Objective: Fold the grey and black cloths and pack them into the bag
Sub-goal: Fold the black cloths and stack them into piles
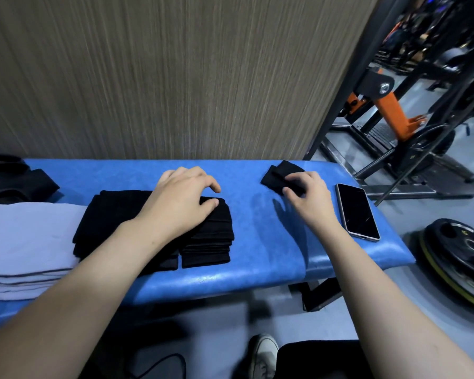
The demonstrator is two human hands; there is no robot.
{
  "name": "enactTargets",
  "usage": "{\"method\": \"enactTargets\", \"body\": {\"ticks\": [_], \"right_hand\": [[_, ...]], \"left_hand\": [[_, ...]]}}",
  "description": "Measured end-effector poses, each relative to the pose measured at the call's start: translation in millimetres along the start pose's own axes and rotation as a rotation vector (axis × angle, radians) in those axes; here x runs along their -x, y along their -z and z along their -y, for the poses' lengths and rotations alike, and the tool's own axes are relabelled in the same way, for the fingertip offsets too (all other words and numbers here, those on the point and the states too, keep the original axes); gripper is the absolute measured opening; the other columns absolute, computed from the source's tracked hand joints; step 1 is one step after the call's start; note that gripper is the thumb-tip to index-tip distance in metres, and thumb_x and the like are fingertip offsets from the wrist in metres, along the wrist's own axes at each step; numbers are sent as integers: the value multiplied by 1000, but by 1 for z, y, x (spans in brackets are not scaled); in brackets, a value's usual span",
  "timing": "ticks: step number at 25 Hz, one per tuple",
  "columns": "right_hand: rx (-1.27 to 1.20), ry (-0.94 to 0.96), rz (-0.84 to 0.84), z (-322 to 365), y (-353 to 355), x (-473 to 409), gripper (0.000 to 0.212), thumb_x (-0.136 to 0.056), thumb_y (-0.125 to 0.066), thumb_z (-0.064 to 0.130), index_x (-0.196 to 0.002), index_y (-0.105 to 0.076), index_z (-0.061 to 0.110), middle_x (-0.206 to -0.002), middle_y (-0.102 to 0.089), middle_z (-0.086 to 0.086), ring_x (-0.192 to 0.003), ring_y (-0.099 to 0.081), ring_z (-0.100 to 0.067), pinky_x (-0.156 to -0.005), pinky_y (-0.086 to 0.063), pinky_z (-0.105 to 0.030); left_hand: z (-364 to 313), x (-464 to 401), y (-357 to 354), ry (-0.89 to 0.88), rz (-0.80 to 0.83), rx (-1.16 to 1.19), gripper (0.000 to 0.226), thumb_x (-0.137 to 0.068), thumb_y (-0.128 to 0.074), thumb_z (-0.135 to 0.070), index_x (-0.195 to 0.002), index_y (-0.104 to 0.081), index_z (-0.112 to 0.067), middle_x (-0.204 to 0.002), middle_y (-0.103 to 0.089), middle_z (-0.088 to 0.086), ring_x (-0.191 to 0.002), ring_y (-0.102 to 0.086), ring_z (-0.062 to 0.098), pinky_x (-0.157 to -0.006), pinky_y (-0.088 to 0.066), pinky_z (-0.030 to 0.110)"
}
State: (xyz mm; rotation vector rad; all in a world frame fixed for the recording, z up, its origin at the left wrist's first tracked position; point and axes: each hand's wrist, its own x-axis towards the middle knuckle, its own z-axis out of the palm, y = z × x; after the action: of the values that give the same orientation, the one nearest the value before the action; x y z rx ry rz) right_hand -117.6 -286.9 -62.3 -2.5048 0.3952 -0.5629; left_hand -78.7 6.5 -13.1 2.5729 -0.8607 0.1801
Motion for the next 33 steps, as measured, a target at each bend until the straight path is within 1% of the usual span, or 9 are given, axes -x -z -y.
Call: {"method": "enactTargets", "body": {"ticks": [2, 6, 11, 13, 16, 21, 26, 29, 33], "right_hand": [[111, -83, -44, -16, 0, -7, 35, -88, -69, 32, -122, -63, 27, -125, -55, 0, -115, -53, -28, -101, -42, -44], [131, -168, -3, -36, -9, -17, 47, -87, -68, 40, -131, -56, 30, -135, -46, -3, -119, -49, -31, -105, -40, -45], [234, -196, 42, -36, -17, -41, 55, -81, -62, 57, -133, -50, 40, -143, -42, -2, -130, -42, -29, -110, -32, -45], [247, -179, 93, -36, -17, -53, 58, -79, -63, 61, -132, -48, 45, -144, -43, -1, -133, -41, -28, -110, -30, -46], [271, -168, 178, -36, -17, -68, 60, -79, -64, 62, -134, -45, 46, -136, -50, 0, -132, -42, -27, -104, -30, -44], [269, -153, 117, -36, -15, -67, 57, -78, -67, 59, -130, -50, 43, -126, -51, 0, -123, -44, -26, -95, -29, -39], [308, -114, 111, -30, -8, -54, 60, -76, -66, 61, -129, -49, 39, -123, -49, 0, -119, -45, -27, -97, -31, -41], [293, -44, 106, -24, 1, -40, 59, -74, -66, 62, -127, -51, 38, -120, -50, 3, -117, -46, -26, -97, -33, -41], [249, 102, 130, -18, 13, -13, 63, -71, -65, 63, -127, -51, 39, -121, -48, 7, -116, -44, -20, -97, -37, -39]], "left_hand": [[-6, -6, -4, -15, -45, 27, 22, -94, -60, -37, -116, -63, -33, -120, -55, -15, -117, -46, 12, -111, -20, 30], [-16, -15, -15, -58, -152, 43, 23, -90, -64, -34, -113, -64, -31, -115, -54, -16, -115, -46, 12, -107, -20, 26], [-25, -33, -28, -130, -237, -17, 35, -83, -66, -41, -116, -64, -30, -125, -52, -11, -123, -45, 16, -110, -18, 27], [-32, -40, -35, -130, -231, -1, 41, -81, -62, -45, -120, -64, -31, -130, -51, -9, -127, -43, 17, -112, -16, 27], [-41, -48, -48, -123, -223, 13, 47, -80, -59, -47, -124, -62, -32, -133, -50, -8, -130, -40, 16, -115, -15, 29], [-48, -58, -66, -106, -195, 18, 49, -83, -58, -48, -129, -58, -33, -136, -48, -8, -133, -36, 15, -116, -15, 31], [-64, -66, -81, -70, -147, 53, 48, -88, -58, -49, -133, -53, -32, -132, -48, -9, -126, -41, 15, -111, -20, 30], [-78, -75, -90, 29, -86, 172, 47, -92, -55, -47, -135, -49, -29, -129, -52, -6, -121, -47, 19, -106, -26, 32], [-91, -86, -100, 180, -3, 306, 46, -96, -53, -43, -138, -47, -25, -130, -59, -2, -123, -52, 22, -105, -32, 37]]}}
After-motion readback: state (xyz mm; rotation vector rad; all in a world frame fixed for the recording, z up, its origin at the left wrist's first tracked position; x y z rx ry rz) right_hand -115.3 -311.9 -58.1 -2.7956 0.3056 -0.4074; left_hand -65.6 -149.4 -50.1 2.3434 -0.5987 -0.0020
